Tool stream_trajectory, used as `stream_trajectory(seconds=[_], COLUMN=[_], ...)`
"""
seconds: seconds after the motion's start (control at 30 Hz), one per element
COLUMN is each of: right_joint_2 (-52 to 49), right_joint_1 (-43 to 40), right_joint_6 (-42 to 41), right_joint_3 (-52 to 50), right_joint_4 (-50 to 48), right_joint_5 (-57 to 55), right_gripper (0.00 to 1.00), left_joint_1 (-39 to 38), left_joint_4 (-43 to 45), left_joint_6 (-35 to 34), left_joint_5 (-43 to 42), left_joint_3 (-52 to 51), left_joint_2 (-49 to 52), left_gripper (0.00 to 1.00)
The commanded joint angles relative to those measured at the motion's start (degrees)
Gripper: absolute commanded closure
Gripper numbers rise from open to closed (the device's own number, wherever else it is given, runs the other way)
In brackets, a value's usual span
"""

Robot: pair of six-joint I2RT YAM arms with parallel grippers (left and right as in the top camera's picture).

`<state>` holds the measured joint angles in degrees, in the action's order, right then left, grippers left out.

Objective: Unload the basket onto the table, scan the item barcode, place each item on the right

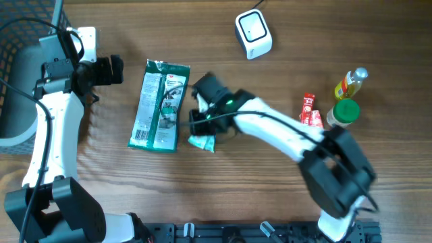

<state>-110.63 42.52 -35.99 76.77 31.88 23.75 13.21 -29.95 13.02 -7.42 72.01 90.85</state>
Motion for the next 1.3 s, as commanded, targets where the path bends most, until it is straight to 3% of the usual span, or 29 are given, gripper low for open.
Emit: stream_trajectory(seconds=[0.0,0.23,0.47,0.87,1.07,1.27], right_joint_2=[5.5,4.2,3.9,12.7,8.3,-4.5], right_joint_1=[-4.0,-5.4,-5.0,-5.0,-4.2,-2.7], right_joint_6=[3.0,-0.9,-1.7,1.4,1.5,1.5], right_joint_3=[2.0,-4.2,-16.1,-9.7,-9.7,-9.7], right_joint_4=[2.6,4.0,-10.3,-8.7,-9.6,-13.6], right_joint_5=[-1.0,-11.6,-11.8,-7.4,-7.4,-7.4], right_gripper=[0.96,0.96,0.96,0.96,0.96,0.95], left_joint_1=[0.2,0.2,0.2,0.2,0.2,0.2], left_joint_4=[0.1,0.1,0.1,0.1,0.1,0.1], left_joint_6=[0.7,0.7,0.7,0.7,0.7,0.7], left_joint_5=[-0.7,-0.7,-0.7,-0.7,-0.7,-0.7], left_joint_3=[0.8,0.8,0.8,0.8,0.8,0.8], left_joint_2=[-0.7,-0.7,-0.7,-0.7,-0.7,-0.7], left_gripper=[0.0,0.0,0.0,0.0,0.0,0.0])
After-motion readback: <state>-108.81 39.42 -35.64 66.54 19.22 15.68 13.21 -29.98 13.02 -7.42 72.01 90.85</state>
